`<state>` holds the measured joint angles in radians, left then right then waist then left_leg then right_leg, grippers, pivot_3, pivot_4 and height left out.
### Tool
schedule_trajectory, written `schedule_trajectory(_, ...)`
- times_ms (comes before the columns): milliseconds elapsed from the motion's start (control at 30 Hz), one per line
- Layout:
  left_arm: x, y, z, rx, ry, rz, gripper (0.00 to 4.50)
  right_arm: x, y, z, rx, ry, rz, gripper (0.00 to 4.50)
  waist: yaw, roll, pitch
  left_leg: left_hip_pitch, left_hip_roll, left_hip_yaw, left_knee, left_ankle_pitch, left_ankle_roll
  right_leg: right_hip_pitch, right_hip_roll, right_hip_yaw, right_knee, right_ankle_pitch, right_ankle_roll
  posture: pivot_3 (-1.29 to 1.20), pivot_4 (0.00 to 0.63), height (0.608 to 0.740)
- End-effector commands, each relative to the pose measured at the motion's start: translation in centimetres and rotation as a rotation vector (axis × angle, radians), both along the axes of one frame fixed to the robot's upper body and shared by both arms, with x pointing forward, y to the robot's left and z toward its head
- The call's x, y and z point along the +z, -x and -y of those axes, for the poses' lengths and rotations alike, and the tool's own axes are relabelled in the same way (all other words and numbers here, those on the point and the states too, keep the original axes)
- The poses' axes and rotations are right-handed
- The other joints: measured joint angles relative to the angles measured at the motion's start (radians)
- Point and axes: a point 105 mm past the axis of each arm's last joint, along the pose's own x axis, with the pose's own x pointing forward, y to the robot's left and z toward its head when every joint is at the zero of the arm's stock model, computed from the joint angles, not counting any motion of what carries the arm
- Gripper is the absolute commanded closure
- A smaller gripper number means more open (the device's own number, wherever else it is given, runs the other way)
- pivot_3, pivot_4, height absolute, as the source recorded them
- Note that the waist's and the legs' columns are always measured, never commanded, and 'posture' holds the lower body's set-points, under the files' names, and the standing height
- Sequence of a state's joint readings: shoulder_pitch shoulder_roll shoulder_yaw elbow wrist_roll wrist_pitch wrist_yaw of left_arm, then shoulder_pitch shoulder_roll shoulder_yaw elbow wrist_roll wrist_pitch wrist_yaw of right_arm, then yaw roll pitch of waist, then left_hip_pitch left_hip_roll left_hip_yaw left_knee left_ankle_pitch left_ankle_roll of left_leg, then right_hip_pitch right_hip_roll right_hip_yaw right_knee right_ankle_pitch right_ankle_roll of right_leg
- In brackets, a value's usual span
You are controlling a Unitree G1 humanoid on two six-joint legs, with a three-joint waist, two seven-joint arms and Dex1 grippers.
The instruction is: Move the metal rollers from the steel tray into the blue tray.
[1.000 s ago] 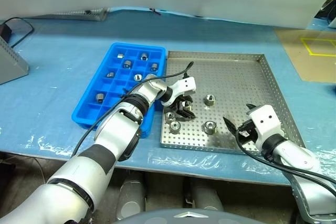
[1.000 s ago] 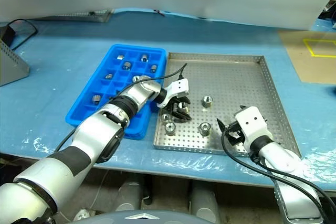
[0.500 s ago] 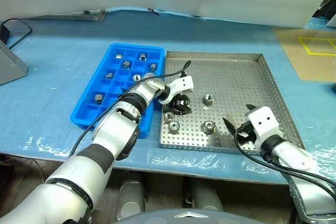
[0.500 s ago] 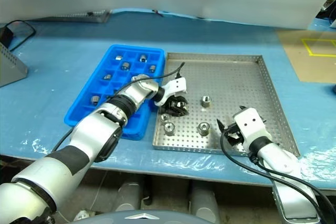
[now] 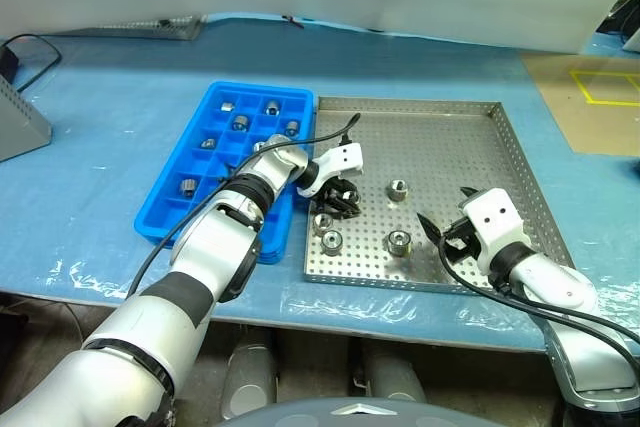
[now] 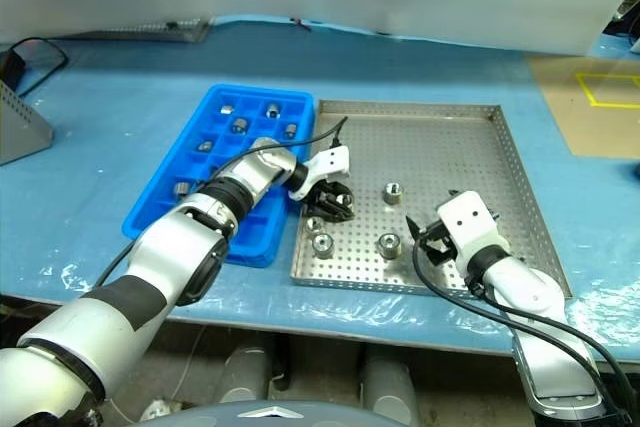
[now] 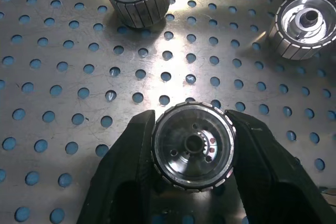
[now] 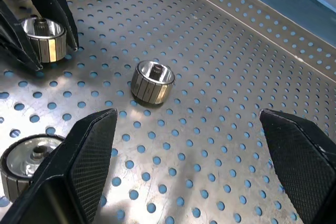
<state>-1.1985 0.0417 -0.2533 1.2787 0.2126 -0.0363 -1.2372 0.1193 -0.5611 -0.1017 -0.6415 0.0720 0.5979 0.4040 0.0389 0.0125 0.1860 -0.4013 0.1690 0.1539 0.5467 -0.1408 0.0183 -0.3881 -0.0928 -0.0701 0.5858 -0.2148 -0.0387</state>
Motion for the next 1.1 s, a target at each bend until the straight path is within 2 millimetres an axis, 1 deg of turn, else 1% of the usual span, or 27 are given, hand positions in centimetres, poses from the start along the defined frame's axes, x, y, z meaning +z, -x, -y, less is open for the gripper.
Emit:
schedule_trajectory(33,2.3,-1.0,0.1,0.036,0.084,0.050,2.76,2.0,0.1,-0.9,0.038,0.014,0.056,0.00,0.000,0.000,0.000,0.000,0.000,0.000,0.000,0.000,0.000,0.000,0.000,0.000,0.000,0.000,0.000,-0.23,0.150,0.740)
schedule_trajectory(100,3.5,-1.4,0.2,0.043,0.131,0.073,2.76,2.3,0.0,-1.0,0.043,0.017,0.059,0.00,0.001,0.000,0.000,-0.001,0.000,0.000,0.000,0.000,0.000,-0.001,0.000,0.000,0.000,0.000,0.000,-0.22,0.150,0.740)
schedule_trajectory(167,5.4,-1.8,0.2,0.057,0.201,0.076,2.76,2.8,-0.1,-1.2,0.054,0.011,0.067,0.00,0.002,0.000,0.000,-0.001,0.000,0.000,0.000,0.000,0.000,-0.001,0.000,0.000,0.000,0.000,0.000,-0.22,0.150,0.740)
schedule_trajectory(267,8.6,-2.5,-0.7,0.083,0.319,0.090,2.76,4.1,-0.6,-2.2,0.100,-0.029,0.091,0.00,0.003,0.000,0.000,-0.003,0.000,0.000,0.000,0.000,0.000,-0.002,0.000,0.000,0.001,0.000,-0.001,-0.17,0.150,0.740)
schedule_trajectory(367,11.0,-3.1,-2.5,0.129,0.411,0.093,2.76,5.4,-1.0,-3.6,0.179,-0.075,0.109,0.00,0.003,0.000,0.000,-0.002,0.000,0.000,0.000,0.000,0.000,-0.002,0.000,0.000,0.001,0.000,-0.001,-0.12,0.150,0.740)
schedule_trajectory(433,12.3,-3.5,-4.6,0.186,0.467,0.091,2.76,6.4,-1.3,-4.7,0.249,-0.103,0.114,0.00,0.004,0.000,0.000,-0.001,0.000,0.000,0.000,0.000,-0.001,-0.002,0.000,0.000,0.002,0.000,-0.001,-0.09,0.150,0.740)
schedule_trajectory(500,13.0,-3.8,-6.6,0.251,0.499,0.096,2.76,7.0,-1.8,-5.7,0.310,-0.109,0.114,0.00,0.005,0.001,0.000,-0.002,0.001,0.000,-0.001,0.001,-0.001,-0.004,0.000,0.000,0.003,0.000,-0.001,-0.04,0.150,0.740)
schedule_trajectory(567,12.9,-4.0,-9.0,0.334,0.515,0.105,2.76,7.5,-2.9,-6.6,0.358,-0.090,0.125,0.00,0.006,0.001,0.000,-0.002,0.001,0.000,-0.001,0.001,-0.001,-0.004,0.000,-0.001,0.003,0.000,-0.002,0.02,0.150,0.740)
schedule_trajectory(633,12.3,-3.6,-11.1,0.408,0.512,0.122,2.76,7.7,-3.9,-7.9,0.414,-0.088,0.132,0.00,0.012,0.001,0.000,-0.002,0.001,0.000,-0.001,0.001,-0.002,-0.004,0.000,-0.001,0.004,0.000,-0.003,0.09,0.150,0.740)
schedule_trajectory(700,11.9,-3.3,-12.5,0.472,0.510,0.141,2.76,7.8,-4.4,-8.9,0.464,-0.092,0.134,0.00,0.029,0.001,0.000,-0.003,0.002,0.000,-0.001,0.001,-0.002,-0.004,0.000,-0.003,0.004,-0.001,-0.004,0.13,0.150,0.740)
schedule_trajectory(733,11.7,-3.2,-13.2,0.517,0.516,0.155,2.76,7.9,-4.7,-9.4,0.485,-0.097,0.136,0.00,0.037,0.001,0.000,-0.004,0.003,-0.001,-0.001,0.002,-0.003,-0.006,0.000,-0.003,0.004,-0.001,-0.004,0.19,0.150,0.740)
schedule_trajectory(767,11.5,-3.2,-14.1,0.577,0.533,0.160,2.76,7.9,-5.0,-10.1,0.508,-0.101,0.142,0.00,0.054,0.001,0.000,-0.006,0.003,-0.001,-0.002,0.002,-0.003,-0.007,0.000,-0.004,0.005,-0.001,-0.005,0.21,0.150,0.740)
schedule_trajectory(833,10.9,-2.9,-15.9,0.694,0.570,0.159,2.76,8.0,-5.8,-11.6,0.543,-0.132,0.152,0.00,0.071,0.001,0.000,-0.011,0.004,-0.002,0.000,0.002,-0.003,-0.013,0.000,-0.006,0.008,-0.001,-0.006,0.25,0.150,0.740)
schedule_trajectory(900,9.6,-2.4,-17.1,0.776,0.558,0.165,2.76,7.8,-6.2,-12.7,0.577,-0.139,0.156,0.00,0.089,0.001,0.000,-0.015,0.004,-0.002,0.002,0.002,-0.004,-0.017,-0.001,-0.006,0.012,-0.002,-0.006,0.31,0.150,0.740)
schedule_trajectory(967,8.1,-2.0,-17.7,0.848,0.533,0.170,2.76,7.6,-6.5,-13.4,0.606,-0.141,0.155,0.00,0.108,0.001,0.000,-0.016,0.004,-0.003,0.005,0.002,-0.004,-0.018,-0.001,-0.006,0.016,-0.003,-0.008,0.35,0.150,0.740)
schedule_trajectory(1033,6.7,-1.7,-18.0,0.911,0.513,0.157,2.76,7.4,-6.8,-13.7,0.628,-0.135,0.153,0.00,0.125,0.001,0.000,-0.016,0.004,-0.004,0.006,0.002,-0.004,-0.019,-0.001,-0.007,0.019,-0.003,-0.009,0.35,0.150,0.740)
schedule_trajectory(1100,5.3,-1.4,-17.7,0.938,0.484,0.152,2.76,7.2,-6.9,-13.9,0.644,-0.131,0.152,0.00,0.145,0.001,0.000,-0.016,0.004,-0.004,0.006,0.004,-0.006,-0.019,-0.001,-0.007,0.020,-0.004,-0.008,0.37,0.150,0.740)
